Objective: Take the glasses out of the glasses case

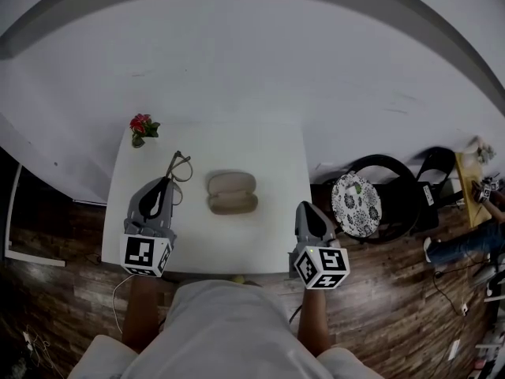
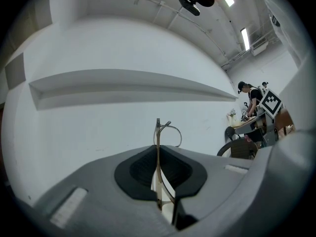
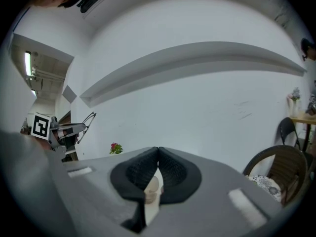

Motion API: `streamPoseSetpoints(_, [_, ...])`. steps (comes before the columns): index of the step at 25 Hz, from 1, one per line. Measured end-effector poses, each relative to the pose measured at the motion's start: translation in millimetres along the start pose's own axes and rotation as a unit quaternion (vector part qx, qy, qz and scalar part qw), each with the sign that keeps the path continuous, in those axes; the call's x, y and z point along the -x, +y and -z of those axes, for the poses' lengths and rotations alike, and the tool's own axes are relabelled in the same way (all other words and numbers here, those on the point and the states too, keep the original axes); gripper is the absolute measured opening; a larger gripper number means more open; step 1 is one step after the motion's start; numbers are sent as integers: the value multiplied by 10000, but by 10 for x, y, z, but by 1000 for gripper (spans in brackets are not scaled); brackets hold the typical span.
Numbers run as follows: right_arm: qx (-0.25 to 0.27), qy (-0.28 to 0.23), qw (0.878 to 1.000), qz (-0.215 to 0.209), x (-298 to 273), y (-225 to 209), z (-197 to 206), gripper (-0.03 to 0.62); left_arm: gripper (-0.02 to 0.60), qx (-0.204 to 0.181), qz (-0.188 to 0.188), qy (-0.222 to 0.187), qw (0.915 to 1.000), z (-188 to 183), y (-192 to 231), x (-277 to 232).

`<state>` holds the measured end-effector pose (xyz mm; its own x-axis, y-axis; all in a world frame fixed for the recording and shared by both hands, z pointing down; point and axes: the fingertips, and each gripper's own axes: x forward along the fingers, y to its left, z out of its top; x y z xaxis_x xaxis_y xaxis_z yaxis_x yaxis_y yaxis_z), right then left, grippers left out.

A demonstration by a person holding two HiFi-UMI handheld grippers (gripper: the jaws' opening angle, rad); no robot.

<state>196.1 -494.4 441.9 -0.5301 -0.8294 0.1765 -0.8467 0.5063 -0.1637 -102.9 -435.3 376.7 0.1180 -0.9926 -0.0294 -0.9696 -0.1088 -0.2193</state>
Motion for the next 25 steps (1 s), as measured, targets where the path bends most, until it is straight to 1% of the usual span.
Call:
streamPoseSetpoints(8, [122, -95, 9998, 84, 40, -63, -71, 3, 23, 22, 45, -22, 10000, -17, -4, -32])
streamPoseSetpoints(15, [128, -104, 9997, 166, 50, -87, -65, 2, 23, -46, 58, -42, 10000, -23, -1, -37])
streamPoseSetpoints(25, [184, -114, 9997, 115, -24, -55, -94, 2, 23, -42, 10, -64, 10000, -21, 81, -44])
